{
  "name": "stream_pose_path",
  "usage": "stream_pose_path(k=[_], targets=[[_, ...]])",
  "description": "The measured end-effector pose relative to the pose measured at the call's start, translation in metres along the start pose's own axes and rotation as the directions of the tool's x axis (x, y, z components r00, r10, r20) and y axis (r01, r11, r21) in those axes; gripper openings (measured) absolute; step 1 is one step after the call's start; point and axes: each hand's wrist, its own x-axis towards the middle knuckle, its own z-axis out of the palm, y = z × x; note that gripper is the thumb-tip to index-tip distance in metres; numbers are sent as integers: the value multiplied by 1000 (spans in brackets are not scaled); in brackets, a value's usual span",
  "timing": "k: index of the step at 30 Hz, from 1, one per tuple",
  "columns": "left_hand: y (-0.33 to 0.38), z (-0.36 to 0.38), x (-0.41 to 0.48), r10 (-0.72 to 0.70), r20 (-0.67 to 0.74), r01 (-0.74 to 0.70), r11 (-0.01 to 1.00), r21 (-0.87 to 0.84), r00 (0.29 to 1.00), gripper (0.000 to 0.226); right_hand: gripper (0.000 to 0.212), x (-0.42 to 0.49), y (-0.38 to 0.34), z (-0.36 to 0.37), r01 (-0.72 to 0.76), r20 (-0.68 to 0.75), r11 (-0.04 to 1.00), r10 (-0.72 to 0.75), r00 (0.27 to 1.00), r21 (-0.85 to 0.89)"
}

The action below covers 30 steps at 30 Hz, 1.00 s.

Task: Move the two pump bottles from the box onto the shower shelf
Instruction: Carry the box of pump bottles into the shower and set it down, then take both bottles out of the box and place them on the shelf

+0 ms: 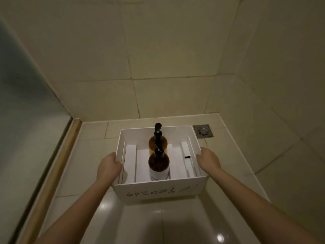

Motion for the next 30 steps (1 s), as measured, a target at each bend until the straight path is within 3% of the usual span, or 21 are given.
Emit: stream_pose_path(k=[12,30], targets=[[-36,54,-8,-49,47,50,999,-15,998,21,27,8,44,56,1,36,1000,0,999,-10],[-68,92,-16,-47,-4,47,997,-61,999,22,27,-1,70,94,36,-18,999,-36,999,1]])
